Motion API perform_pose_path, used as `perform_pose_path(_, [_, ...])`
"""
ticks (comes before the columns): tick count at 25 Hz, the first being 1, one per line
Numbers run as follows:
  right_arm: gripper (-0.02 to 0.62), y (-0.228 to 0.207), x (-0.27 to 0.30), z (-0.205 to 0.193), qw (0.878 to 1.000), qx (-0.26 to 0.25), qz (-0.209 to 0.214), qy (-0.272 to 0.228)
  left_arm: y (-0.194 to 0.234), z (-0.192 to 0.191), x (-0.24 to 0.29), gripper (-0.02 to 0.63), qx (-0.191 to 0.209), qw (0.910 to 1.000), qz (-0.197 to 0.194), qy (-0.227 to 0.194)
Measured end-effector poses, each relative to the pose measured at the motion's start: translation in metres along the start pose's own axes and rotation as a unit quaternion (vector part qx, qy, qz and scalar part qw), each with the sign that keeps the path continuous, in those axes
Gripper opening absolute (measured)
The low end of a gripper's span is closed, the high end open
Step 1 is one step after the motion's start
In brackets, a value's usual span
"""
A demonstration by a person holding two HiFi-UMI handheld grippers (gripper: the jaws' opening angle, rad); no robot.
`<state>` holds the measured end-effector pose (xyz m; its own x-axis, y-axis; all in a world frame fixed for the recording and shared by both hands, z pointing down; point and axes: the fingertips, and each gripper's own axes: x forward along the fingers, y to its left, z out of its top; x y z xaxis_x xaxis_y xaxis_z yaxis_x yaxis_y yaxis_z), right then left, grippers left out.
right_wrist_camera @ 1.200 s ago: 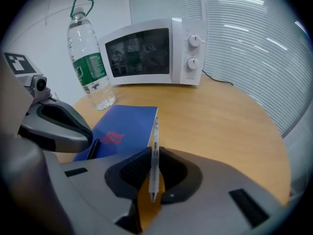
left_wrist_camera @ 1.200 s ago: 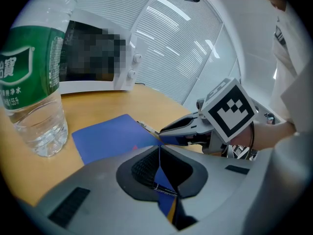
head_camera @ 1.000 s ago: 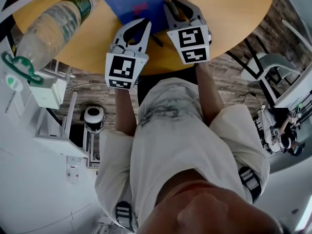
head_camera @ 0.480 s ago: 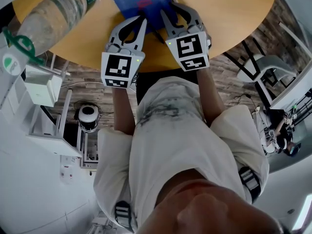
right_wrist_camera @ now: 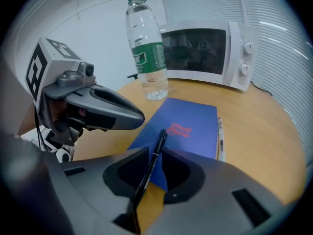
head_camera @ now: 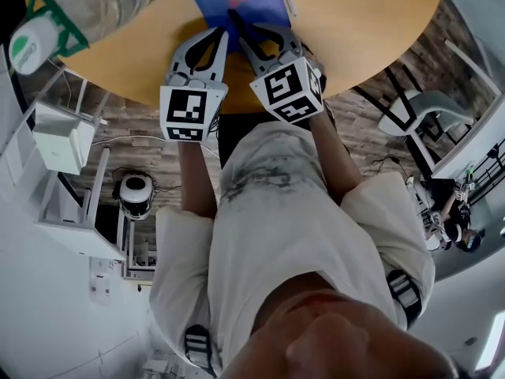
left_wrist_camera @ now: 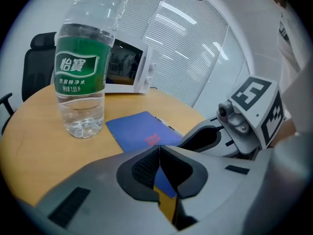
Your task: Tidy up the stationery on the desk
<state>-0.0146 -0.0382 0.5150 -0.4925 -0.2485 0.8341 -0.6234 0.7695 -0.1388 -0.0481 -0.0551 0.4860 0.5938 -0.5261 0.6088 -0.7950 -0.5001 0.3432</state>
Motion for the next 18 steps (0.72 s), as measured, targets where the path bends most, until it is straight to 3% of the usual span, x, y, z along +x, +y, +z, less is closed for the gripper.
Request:
perform_pose_path(5, [0.135,0.002,0.010,-0.011,1.000,0.010,-0.002,0.018,0.002,-0.005,-0.004,0.009,0.000,1.0000,-0.001,0.001])
perform_pose_path(18, [0.100,-0.007,0.002,-0.007,0.999,0.044,-0.005,-0.001,-0.008,-0.002,0.002,0.009,0.006,1.0000,-0.005,0.005])
